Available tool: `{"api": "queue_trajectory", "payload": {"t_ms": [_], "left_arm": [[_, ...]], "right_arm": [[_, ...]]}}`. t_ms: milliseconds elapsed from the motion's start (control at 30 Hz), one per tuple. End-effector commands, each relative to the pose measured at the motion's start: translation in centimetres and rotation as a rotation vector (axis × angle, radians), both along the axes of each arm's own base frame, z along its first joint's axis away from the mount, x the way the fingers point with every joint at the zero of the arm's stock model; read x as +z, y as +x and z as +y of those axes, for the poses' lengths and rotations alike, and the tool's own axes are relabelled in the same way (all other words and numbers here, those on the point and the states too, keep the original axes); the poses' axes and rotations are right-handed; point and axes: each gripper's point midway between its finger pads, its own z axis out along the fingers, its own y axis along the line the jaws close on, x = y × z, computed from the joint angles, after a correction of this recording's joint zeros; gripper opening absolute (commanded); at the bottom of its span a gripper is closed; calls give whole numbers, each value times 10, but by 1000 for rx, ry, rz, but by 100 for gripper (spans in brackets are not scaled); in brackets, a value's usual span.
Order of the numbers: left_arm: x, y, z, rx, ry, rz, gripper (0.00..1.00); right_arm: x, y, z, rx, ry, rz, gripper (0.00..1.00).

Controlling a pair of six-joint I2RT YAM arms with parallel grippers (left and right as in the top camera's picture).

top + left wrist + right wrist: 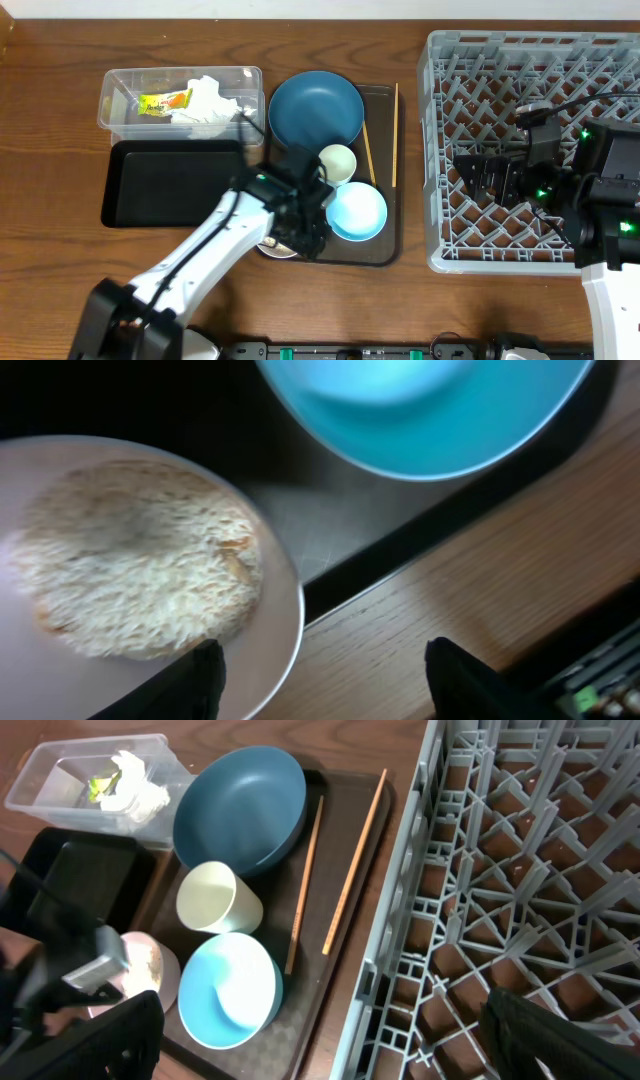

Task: Sort waste into correct bins and load items into the dishwasher rack
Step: 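Lower the left gripper to the pink bowl and grasp its rim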

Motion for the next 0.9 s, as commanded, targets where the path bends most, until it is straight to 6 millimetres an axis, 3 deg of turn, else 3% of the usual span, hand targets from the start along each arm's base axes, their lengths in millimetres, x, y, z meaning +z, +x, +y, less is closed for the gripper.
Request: {"api": "queue_trajectory", "payload": {"t_ms": [0, 167, 500, 733, 867], "left_arm": [[-17, 3, 11, -16, 96, 2, 66], [-28, 12, 12, 10, 127, -7, 64], [-31, 12, 9, 55, 131, 3, 38], [-37, 5, 1, 45, 126, -7, 36], [-43, 5, 9, 81, 178, -22, 35]], "right_arm": [[8, 0, 0, 4, -1, -18, 99], [8, -1, 0, 4, -1, -16, 99], [8, -1, 0, 4, -1, -16, 99], [8, -1, 0, 4, -1, -15, 99], [7, -1, 0, 4, -1, -12, 99]]}}
